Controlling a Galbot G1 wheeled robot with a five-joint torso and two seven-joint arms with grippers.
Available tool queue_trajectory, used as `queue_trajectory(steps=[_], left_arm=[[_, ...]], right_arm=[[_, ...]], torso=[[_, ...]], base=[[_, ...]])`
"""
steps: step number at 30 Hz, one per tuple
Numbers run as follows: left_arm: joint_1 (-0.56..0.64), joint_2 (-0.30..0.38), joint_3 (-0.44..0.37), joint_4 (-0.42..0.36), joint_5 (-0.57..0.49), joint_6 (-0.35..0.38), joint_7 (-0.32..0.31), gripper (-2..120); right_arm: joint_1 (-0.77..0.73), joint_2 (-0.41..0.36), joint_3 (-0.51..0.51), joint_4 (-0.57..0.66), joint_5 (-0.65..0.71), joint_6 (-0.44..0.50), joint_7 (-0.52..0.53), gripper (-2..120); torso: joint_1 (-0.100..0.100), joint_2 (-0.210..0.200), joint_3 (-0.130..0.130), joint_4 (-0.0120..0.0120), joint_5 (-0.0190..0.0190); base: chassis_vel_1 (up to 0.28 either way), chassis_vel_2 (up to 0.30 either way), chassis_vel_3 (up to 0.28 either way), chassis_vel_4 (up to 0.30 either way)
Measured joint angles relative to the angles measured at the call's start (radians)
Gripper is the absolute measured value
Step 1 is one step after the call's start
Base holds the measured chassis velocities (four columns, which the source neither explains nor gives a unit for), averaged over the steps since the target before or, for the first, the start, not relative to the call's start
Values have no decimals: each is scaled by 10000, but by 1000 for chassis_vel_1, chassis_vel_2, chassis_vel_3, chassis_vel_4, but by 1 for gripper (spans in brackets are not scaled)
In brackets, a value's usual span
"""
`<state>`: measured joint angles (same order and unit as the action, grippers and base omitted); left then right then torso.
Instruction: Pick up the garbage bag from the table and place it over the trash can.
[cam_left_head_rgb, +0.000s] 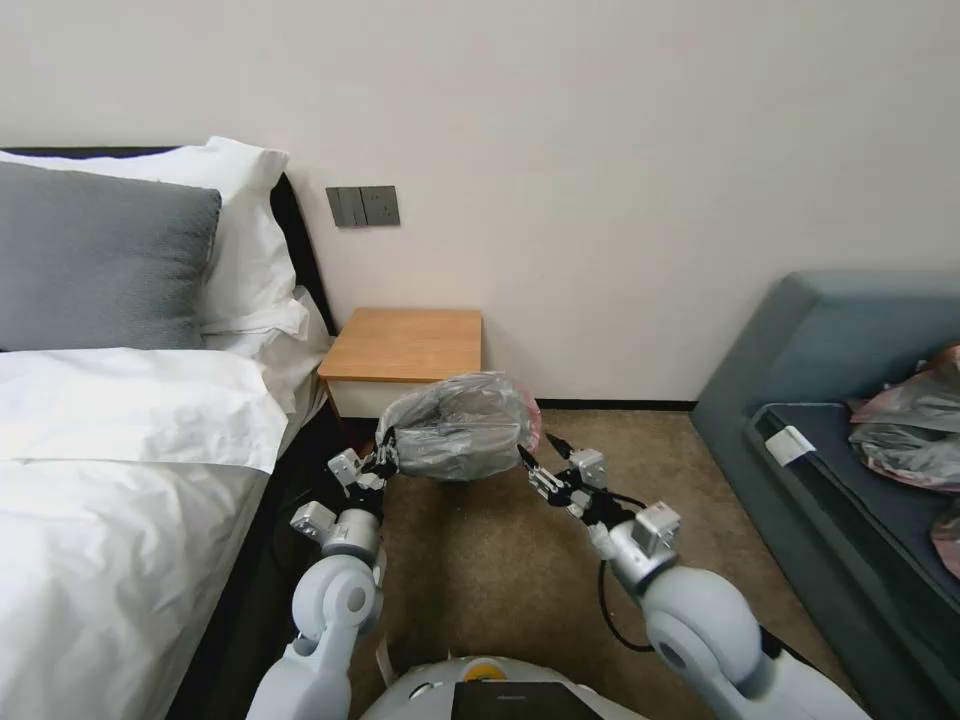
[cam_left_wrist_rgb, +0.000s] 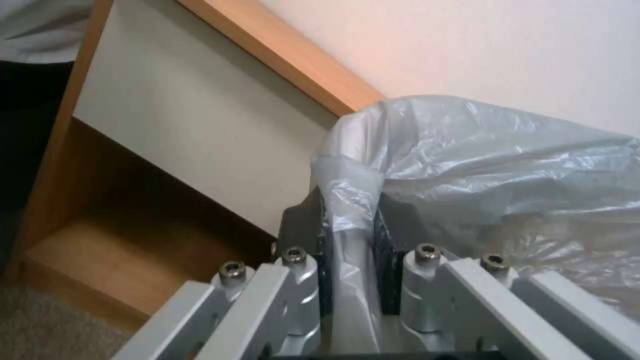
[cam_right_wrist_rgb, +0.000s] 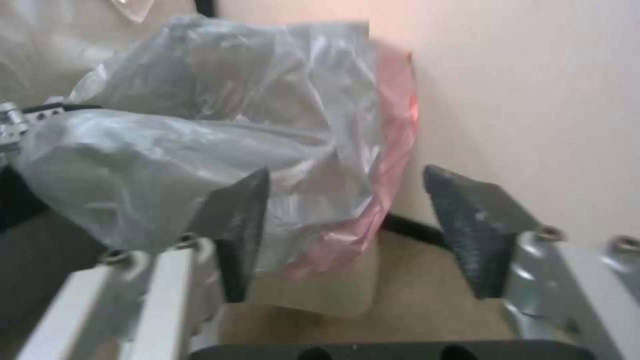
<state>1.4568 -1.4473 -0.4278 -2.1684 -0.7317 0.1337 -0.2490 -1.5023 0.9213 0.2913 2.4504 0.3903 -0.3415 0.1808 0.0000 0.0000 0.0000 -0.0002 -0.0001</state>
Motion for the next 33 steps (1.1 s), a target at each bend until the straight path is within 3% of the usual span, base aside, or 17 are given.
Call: queue_trajectory(steps=[4,7,8,10,15,18,22,33], left_arm=[[-41,-4,-1,62,-27,2,-1,11],[-43,-6,-3,81,-86,1,18,11],[-41,-1,-21,109,-211,2,44,11],[-26,36,-46,106,-498,16,54,11],[30,184,-88,3,-1119,124,158,11],[107,335,-115,-75,-1798,285,348,11],[151,375,-149,-93,-2305,402,450,11],[349,438,-220,-239,-2877,534,592,11]], right_arm=[[-230,137,233,392,-325,25,-77,80],[-155,403,274,400,486,580,-107,88],[66,800,260,299,1686,1159,31,95],[311,1230,262,119,2772,1505,220,99],[743,1714,599,-335,3923,1935,52,100],[1084,1660,1155,-793,5529,2078,-833,100],[1256,1701,1477,-1204,6661,2082,-1259,100],[984,1649,1615,-2529,7128,2162,-2547,100]], torso=[[0,0,0,0,-1],[0,0,0,0,0],[0,0,0,3,-1],[0,0,0,3,1],[0,-1,0,3,2],[0,0,1,2,1],[0,-1,0,3,1],[0,0,0,1,1]], base=[[0,0,0,0],[0,0,0,0],[0,0,0,0],[0,0,0,0],[0,0,0,0],[0,0,0,0],[0,0,0,0],[0,0,0,0]])
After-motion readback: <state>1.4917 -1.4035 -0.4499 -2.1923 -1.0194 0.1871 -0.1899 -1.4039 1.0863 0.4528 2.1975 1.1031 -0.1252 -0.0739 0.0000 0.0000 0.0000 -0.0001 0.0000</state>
